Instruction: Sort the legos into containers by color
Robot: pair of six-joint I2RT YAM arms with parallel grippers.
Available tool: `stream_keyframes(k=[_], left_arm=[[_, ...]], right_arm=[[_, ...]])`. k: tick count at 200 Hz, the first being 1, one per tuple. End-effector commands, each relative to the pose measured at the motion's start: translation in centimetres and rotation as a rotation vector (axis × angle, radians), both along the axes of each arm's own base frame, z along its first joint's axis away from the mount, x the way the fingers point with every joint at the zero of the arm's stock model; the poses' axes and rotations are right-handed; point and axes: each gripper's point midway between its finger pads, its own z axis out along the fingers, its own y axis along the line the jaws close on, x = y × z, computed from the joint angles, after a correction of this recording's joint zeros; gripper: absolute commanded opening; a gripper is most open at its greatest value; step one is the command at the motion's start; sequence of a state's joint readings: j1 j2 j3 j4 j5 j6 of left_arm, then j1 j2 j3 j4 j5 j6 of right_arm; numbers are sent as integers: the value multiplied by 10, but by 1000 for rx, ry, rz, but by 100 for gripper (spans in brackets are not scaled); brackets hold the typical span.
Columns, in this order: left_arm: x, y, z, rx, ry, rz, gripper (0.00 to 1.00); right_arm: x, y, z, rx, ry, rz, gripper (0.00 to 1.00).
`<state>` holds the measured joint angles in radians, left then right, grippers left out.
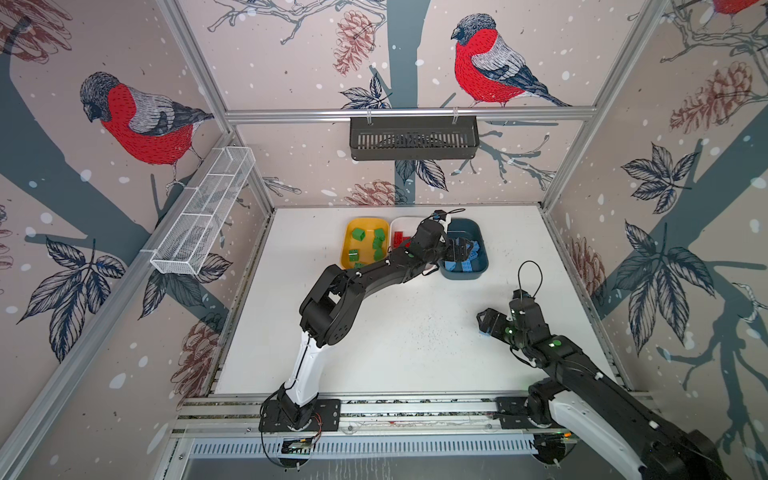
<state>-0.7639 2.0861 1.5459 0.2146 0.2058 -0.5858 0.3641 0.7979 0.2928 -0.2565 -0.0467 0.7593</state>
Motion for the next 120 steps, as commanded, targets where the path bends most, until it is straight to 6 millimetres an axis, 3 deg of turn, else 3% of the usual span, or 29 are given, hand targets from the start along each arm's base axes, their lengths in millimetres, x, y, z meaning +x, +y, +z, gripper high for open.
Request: stream_keyframes(k=[1, 51, 120], left_arm=[[-8, 7, 28, -73, -47, 6, 97], [-26, 51, 23, -32, -56, 86, 97], [-37, 86, 13, -12, -20, 146, 97]], right_arm=[[-3, 3, -6, -2, 38, 18, 84], [2, -2, -16, -94, 121, -9, 68], [1, 0, -23, -228, 156, 26, 56]])
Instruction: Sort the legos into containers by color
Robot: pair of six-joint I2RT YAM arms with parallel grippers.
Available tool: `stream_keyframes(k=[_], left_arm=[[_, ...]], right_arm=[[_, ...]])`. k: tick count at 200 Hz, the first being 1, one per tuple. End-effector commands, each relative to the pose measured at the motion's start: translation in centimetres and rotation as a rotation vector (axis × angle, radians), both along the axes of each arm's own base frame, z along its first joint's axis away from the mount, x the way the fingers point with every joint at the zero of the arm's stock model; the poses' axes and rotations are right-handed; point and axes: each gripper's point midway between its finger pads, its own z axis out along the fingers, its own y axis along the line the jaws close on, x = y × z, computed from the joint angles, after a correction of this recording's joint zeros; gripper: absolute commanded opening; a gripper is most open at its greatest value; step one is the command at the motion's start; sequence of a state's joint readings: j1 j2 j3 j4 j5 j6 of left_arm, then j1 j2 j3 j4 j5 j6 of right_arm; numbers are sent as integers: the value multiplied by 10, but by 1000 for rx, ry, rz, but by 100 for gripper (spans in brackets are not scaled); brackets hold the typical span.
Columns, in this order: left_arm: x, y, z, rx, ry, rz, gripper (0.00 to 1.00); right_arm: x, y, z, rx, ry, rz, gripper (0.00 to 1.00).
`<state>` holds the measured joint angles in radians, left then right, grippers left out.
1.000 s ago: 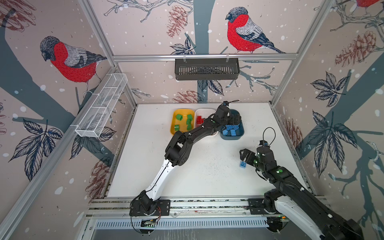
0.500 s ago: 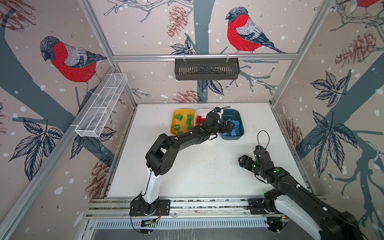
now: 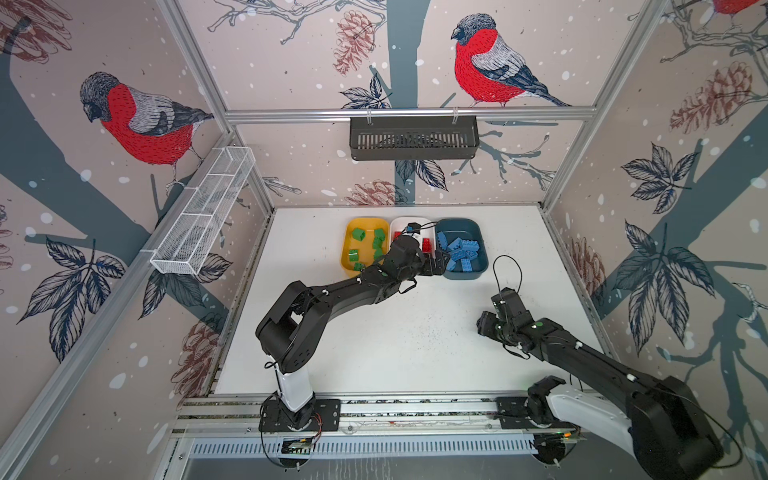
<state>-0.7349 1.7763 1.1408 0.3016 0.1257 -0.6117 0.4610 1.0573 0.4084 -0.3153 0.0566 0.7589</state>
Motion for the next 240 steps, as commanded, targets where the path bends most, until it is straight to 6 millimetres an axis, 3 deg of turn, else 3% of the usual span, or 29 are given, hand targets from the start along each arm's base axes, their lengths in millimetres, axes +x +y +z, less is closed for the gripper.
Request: stream_keyframes(k=[1, 70, 136, 155, 161, 187, 240], left_arm=[[3, 8, 10, -27, -25, 34, 97], [-2, 20, -2, -14, 22, 57, 97], [-1, 45, 4, -2, 12, 129, 97], [1, 56, 12, -5, -6, 168, 97], [-2, 63, 3, 12, 6, 182, 97], [-3, 84, 2, 32, -10, 252, 97], [-12, 125, 6, 71, -26, 383, 97]], right_arm=[[1, -6, -1, -71, 3, -3, 56], [3, -4, -7, -148, 20, 29, 45], [15, 5, 0, -175, -29, 94, 34], [26, 16, 12, -143, -86, 124, 31], [30, 19, 17, -136, -107, 128, 30], [53, 27, 41, -101, -197, 139, 28], [111, 38, 95, -45, -365, 157, 28]])
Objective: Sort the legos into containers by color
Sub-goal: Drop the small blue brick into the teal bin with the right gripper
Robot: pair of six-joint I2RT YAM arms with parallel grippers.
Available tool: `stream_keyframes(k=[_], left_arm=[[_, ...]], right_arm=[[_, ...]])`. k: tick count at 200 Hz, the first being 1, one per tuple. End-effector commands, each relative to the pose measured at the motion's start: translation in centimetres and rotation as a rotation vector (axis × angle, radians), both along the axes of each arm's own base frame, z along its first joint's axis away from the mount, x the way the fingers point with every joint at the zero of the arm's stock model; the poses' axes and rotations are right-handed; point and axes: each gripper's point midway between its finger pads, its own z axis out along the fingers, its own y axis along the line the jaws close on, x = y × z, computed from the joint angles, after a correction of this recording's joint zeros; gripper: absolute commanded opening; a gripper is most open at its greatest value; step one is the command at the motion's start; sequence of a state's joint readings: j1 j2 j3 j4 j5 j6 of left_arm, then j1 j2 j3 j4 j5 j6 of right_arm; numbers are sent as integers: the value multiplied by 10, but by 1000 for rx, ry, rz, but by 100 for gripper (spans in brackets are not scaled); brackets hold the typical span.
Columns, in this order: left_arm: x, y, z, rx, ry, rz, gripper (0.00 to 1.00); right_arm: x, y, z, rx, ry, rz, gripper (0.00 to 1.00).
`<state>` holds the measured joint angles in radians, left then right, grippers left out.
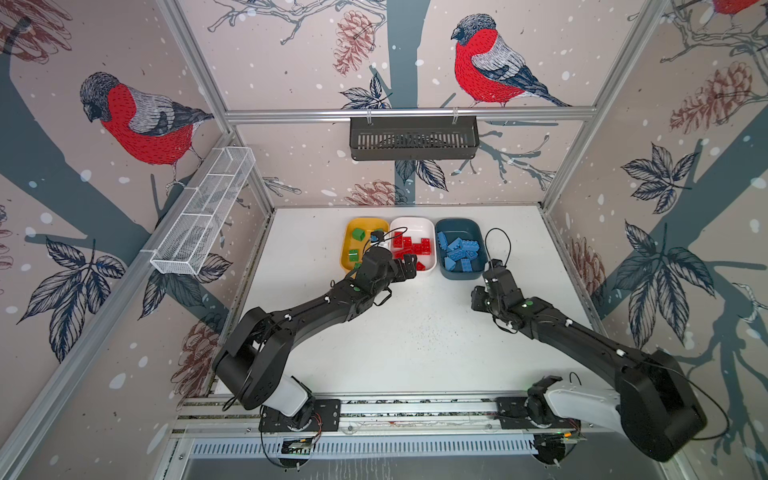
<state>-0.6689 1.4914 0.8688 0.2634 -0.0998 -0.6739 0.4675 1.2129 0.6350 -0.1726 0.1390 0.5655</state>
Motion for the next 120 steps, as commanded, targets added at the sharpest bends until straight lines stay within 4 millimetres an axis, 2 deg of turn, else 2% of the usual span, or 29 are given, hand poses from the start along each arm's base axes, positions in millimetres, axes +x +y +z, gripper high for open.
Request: stream_keyframes(k=[1, 26, 47, 120], left_arm=[[0, 23, 3, 30, -19, 87, 97], [-9, 46, 4, 58, -28, 159, 97], [-15, 65, 1, 74, -26, 215, 97], [-33, 108, -1, 114, -28, 336, 97]], right_arm=[[30, 10, 30, 29, -112, 52, 28], [65, 8, 35, -13, -121, 48, 28], [94, 7, 29, -38, -103, 51, 28], [179, 15, -28, -113, 53, 60, 27]])
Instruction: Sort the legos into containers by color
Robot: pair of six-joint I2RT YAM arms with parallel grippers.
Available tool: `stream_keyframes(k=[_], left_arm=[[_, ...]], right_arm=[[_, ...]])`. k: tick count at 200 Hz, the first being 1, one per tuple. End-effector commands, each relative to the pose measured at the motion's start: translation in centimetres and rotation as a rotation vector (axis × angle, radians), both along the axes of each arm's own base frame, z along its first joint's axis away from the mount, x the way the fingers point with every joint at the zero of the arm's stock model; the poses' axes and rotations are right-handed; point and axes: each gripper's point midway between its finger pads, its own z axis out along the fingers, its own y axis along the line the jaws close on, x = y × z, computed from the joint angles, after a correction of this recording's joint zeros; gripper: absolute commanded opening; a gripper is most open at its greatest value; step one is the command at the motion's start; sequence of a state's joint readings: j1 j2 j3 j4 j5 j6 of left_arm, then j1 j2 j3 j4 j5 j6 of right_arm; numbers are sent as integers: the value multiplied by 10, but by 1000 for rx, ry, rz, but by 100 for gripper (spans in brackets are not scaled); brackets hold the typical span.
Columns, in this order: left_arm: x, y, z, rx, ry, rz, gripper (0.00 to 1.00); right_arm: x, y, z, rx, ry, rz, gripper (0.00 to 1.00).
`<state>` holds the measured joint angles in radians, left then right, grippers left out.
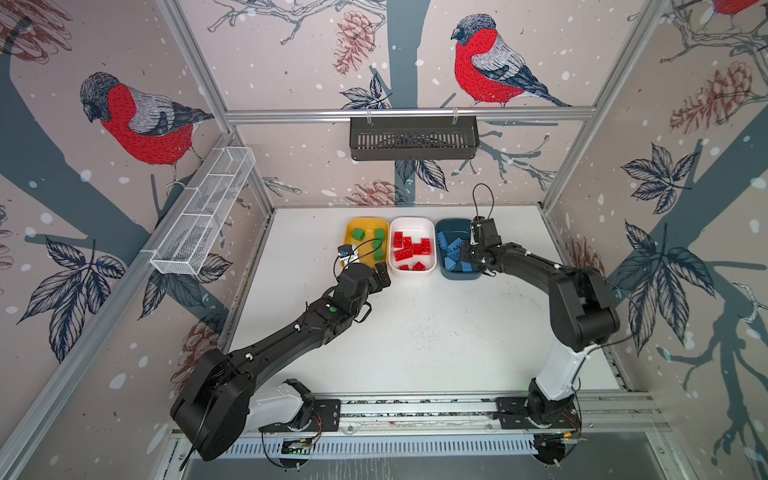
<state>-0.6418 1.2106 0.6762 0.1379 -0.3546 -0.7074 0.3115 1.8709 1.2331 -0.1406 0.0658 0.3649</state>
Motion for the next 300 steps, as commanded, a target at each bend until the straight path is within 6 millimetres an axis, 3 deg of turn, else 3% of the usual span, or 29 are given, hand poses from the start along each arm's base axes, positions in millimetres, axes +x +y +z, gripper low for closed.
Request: stream_keyframes(k=[1, 44, 76, 106, 139, 156, 162, 165, 202, 236, 261, 300], left_arm=[[-3, 17, -2, 28, 2, 68, 97], [-11, 32, -3, 27, -3, 112, 97], [-14, 41, -4, 32, -8, 139, 97], [-13, 52, -2, 71, -18, 178, 97], [-10, 75, -6, 139, -10, 246, 97], [-9, 90, -9, 166, -9, 292, 97], [-9, 96, -9, 177, -10, 310, 97], [-9, 99, -10, 183, -10, 318, 97], [-8, 146, -13, 250, -19, 459, 97], [-6, 171, -16, 278, -38, 521, 97], [-7, 190, -19, 312, -35, 583, 97], [-9, 217, -22, 370, -38, 649, 97]], right_arm=[[15, 3, -14, -23, 39, 16, 27], [45, 7, -15, -38, 22, -13, 36], [48, 7, 1, -35, -16, -19, 59], [34, 11, 18, -15, -41, 19, 65], [6, 19, 43, 16, -70, 97, 71], [-10, 16, 53, 23, -84, 110, 87], [-16, 14, 58, 26, -95, 105, 99], [-19, 12, 59, 28, -100, 100, 100], [-58, -20, 96, 37, -253, -6, 100], [-95, -82, 122, 22, -454, -241, 100], [-118, -121, 121, -4, -570, -350, 99], [-132, -169, 95, -119, -613, -466, 100]])
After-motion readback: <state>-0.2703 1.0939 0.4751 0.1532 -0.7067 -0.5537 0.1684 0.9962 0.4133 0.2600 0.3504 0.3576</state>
